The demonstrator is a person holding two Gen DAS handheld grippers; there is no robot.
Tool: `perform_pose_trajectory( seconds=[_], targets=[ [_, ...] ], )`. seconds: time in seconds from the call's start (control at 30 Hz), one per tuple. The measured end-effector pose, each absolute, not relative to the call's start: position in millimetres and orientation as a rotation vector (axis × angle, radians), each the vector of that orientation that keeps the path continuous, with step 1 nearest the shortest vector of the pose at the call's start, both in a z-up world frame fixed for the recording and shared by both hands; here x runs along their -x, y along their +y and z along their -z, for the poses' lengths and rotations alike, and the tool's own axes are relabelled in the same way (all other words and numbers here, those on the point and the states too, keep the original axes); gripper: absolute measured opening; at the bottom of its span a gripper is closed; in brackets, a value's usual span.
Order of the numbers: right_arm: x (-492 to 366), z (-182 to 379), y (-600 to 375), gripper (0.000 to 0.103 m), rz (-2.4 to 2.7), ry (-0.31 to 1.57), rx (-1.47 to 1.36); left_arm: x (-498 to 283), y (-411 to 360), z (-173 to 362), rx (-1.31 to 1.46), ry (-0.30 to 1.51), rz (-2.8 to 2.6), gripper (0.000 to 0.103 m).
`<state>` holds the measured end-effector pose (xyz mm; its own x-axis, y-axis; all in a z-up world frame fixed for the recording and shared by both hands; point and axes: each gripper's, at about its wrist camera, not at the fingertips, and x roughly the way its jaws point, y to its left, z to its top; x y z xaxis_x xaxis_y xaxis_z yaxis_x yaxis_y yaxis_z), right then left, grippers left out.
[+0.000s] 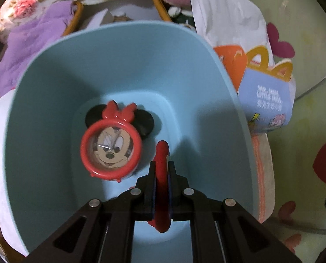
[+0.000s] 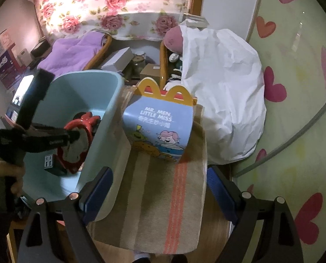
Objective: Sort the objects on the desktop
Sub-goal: 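Lower the red knit hat into the basin and open the left gripper, then raise the open left gripper out of the basin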
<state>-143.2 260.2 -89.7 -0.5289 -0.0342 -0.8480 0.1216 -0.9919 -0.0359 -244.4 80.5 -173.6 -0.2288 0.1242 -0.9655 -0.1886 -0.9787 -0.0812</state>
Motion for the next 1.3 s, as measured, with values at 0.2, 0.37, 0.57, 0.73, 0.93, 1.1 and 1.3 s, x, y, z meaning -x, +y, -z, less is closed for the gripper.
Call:
perform_pose_trajectory(
  seconds=[0.2,0.37,0.57,0.73,0.93,1.1,1.3],
  targets=[
    [142.6,89.0,271.1,0.091,2.687,0.118,-1.487,244.6,93.6,191.2,1.868,0.128,-2.258,0.007],
    [143.7,90.0,277.2,0.091,2.692,0.1,-1.496,244.5,97.9,202.2,1.899,0.136,-2.233,0.008],
    [144.2,91.3,278.5,0.091,2.685,0.095,-1.504,244.9,100.5,203.0,1.91,0.168,-2.25,0.02],
    [143.5,91.9,280.1,0.091,2.681,0.09,-1.51,240.7,93.6,199.8,1.921,0.178,-2.289,0.059],
    [139.1,92.1,282.1,0.091,2.678,0.075,-1.516,231.9,77.2,193.3,1.938,0.123,-2.31,0.072],
    [133.7,88.3,281.3,0.091,2.686,0.079,-1.498,221.3,68.8,185.4,1.941,0.172,-2.379,0.072],
    [125.9,81.5,279.9,0.091,2.699,0.085,-1.478,203.1,54.6,148.3,1.855,0.18,-2.524,0.072]
  ],
)
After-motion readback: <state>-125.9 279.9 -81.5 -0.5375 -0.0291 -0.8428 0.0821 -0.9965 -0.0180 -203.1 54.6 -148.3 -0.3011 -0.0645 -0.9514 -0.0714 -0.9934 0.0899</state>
